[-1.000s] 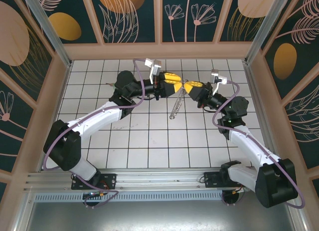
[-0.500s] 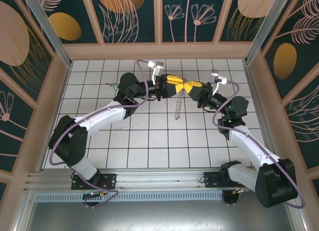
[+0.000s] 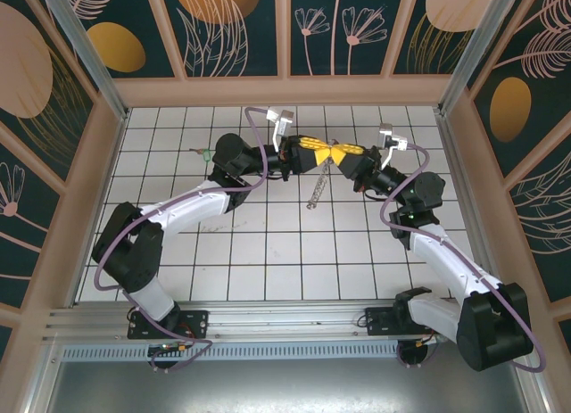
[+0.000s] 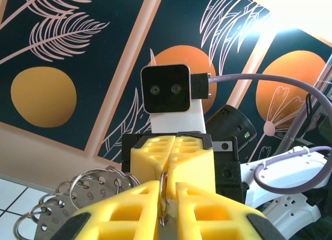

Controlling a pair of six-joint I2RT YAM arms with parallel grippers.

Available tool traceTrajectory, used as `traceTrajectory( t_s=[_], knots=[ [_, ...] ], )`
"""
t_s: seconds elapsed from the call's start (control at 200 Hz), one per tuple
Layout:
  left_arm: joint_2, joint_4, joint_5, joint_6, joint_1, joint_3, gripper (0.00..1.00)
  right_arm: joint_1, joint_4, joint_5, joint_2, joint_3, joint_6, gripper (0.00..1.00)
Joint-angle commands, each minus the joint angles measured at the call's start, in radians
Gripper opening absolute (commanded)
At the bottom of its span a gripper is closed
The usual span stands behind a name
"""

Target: Put the keys on the keyring

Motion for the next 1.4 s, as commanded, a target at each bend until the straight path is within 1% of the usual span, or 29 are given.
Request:
traceTrajectory(
  t_s=[0.0,0.105,0.275,0.48,0.661,0.701,0.731,0.736,0.751,0.786,0.826,0.881,1.006,1.106,1.276,1.396],
  knots=[
    [0.013,0.125,0.037,-0.062,-0.026,-0.008,0.12,0.006,0.054,-0.001,0.001,0.018,-0.013,0.0],
    [0.015,0.172,0.037,-0.09,-0.03,-0.021,0.1,0.006,0.057,0.005,-0.001,0.017,-0.009,0.0],
    [0.013,0.18,0.038,-0.091,-0.036,-0.031,0.08,0.006,0.061,0.009,0.001,0.02,-0.006,0.0],
    [0.013,0.177,0.045,-0.084,-0.04,-0.028,0.0,0.006,0.065,0.008,0.004,0.019,-0.001,0.0],
    [0.001,0.139,0.037,-0.047,-0.041,-0.028,0.0,0.005,0.054,0.01,0.001,0.027,0.001,0.0],
    [-0.007,0.111,0.027,-0.023,-0.042,-0.03,0.0,0.002,0.042,0.013,-0.003,0.03,0.0,0.11],
    [-0.016,0.087,0.018,-0.002,-0.041,-0.033,0.0,0.0,0.033,0.015,-0.007,0.033,-0.001,0.21],
    [-0.018,0.082,0.015,0.001,-0.041,-0.034,0.0,0.0,0.033,0.015,-0.007,0.033,-0.001,0.21],
    [-0.022,0.069,0.009,0.015,-0.041,-0.035,0.0,-0.005,0.025,0.018,-0.012,0.034,0.001,0.28],
    [-0.034,0.041,-0.004,0.043,-0.042,-0.039,0.0,-0.018,0.009,0.023,-0.026,0.035,0.002,0.37],
    [-0.051,0.004,-0.018,0.078,-0.041,-0.043,0.0,-0.034,-0.013,0.028,-0.045,0.033,0.0,0.44],
    [-0.078,-0.057,-0.038,0.138,-0.04,-0.045,0.0,-0.063,-0.045,0.034,-0.079,0.029,0.0,0.49],
    [-0.14,-0.199,-0.087,0.282,-0.041,-0.051,0.0,-0.114,-0.128,0.057,-0.15,0.021,-0.004,0.52],
    [-0.186,-0.258,-0.123,0.384,-0.041,-0.066,0.0,-0.125,-0.167,0.071,-0.182,0.008,-0.006,0.54],
    [-0.257,-0.254,-0.171,0.499,-0.041,-0.119,0.0,-0.127,-0.187,0.073,-0.194,-0.031,-0.008,0.54],
    [-0.296,-0.269,-0.199,0.54,-0.041,-0.14,0.0,-0.129,-0.188,0.075,-0.192,-0.058,-0.006,0.54]
  ],
)
